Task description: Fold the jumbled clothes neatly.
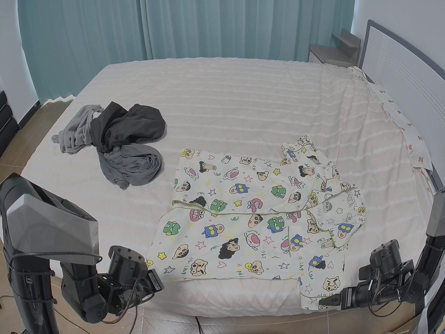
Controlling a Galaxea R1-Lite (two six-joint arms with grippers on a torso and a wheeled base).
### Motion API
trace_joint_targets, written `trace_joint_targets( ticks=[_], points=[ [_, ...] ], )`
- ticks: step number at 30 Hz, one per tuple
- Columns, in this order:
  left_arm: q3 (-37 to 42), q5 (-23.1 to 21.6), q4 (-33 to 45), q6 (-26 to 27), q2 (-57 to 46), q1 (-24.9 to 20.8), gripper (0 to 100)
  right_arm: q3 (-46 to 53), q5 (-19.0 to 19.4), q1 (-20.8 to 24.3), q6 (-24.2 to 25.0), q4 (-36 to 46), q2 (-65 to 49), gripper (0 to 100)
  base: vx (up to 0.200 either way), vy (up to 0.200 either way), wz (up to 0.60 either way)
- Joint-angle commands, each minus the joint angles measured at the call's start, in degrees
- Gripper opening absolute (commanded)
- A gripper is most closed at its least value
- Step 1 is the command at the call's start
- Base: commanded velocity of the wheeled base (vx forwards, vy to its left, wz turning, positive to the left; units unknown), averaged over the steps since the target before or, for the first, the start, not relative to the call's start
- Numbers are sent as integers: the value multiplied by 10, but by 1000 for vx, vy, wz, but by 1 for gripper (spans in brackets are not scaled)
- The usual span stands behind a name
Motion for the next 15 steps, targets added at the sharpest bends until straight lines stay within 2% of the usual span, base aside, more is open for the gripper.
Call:
trace_joint_targets(
  ticks=[1, 5, 9, 15],
  points=[
    [0, 0, -1, 1, 10, 1, 0, 10, -14, -7, -1, -10, 1, 100, 0, 0, 0],
    [8, 0, -1, 1, 7, 1, 0, 5, -19, -40, -2, -57, 8, 100, 0, 0, 0],
    [7, 0, -2, 0, 10, 2, 0, -14, -1, -72, -5, -93, 38, 100, 0, 0, 0],
    [12, 0, -16, 0, 16, 3, 0, -16, 10, -79, -35, -144, 113, 100, 0, 0, 0]
  ],
)
